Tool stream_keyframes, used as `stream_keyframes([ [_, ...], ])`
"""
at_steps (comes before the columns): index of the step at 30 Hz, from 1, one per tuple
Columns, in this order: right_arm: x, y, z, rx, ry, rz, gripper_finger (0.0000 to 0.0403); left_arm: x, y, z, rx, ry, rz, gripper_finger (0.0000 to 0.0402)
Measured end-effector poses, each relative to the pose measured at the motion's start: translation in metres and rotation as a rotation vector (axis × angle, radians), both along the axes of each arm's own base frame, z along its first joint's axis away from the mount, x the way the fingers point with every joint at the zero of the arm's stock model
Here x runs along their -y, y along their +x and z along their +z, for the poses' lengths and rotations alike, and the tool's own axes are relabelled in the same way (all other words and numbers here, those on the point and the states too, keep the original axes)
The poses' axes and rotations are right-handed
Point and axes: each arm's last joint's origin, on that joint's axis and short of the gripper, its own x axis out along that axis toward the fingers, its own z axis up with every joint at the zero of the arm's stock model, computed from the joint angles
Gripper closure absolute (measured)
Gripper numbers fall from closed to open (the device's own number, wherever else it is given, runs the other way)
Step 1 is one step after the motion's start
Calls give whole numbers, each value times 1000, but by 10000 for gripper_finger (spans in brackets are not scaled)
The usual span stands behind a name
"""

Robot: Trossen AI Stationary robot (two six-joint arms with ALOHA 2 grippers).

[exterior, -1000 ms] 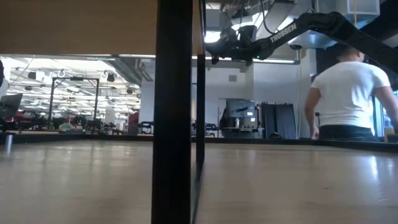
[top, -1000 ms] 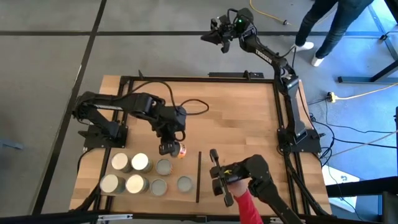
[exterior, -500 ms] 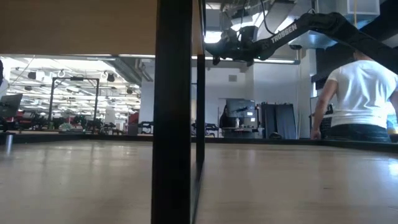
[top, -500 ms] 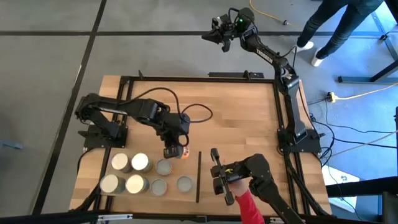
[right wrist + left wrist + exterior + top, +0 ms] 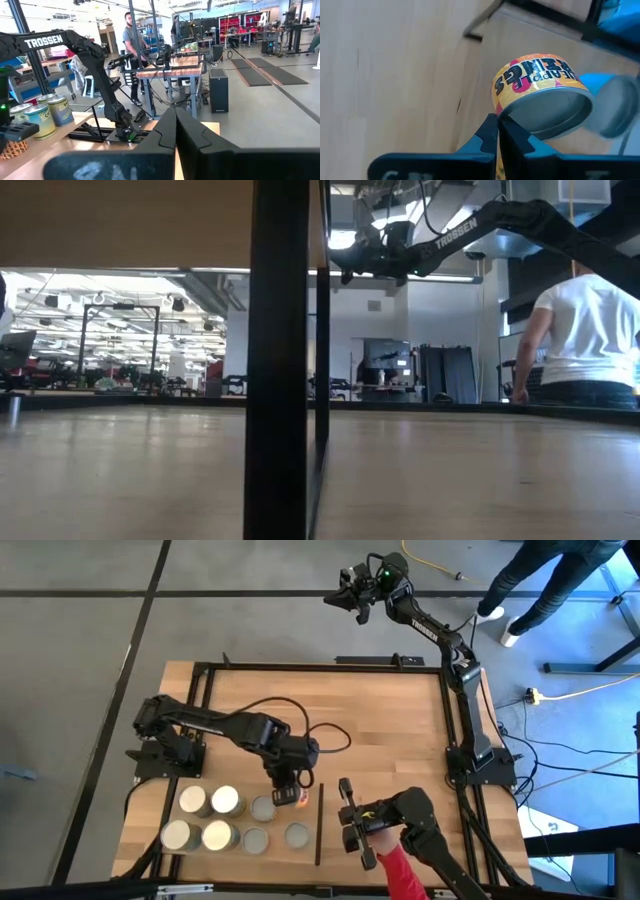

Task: Pick and place cans onto a shelf
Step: Put the canned pineapple rings on the shelf

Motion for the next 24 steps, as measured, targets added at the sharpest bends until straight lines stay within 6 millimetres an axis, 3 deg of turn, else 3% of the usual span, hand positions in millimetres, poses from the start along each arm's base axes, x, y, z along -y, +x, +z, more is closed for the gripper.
stream_keyframes([
  [17,0,0,0,6,-21,0,396,5,6,-13,-59,-27,-23,401],
  [24,0,0,0,6,-21,0,396,6,6,-12,-62,-54,-31,381],
])
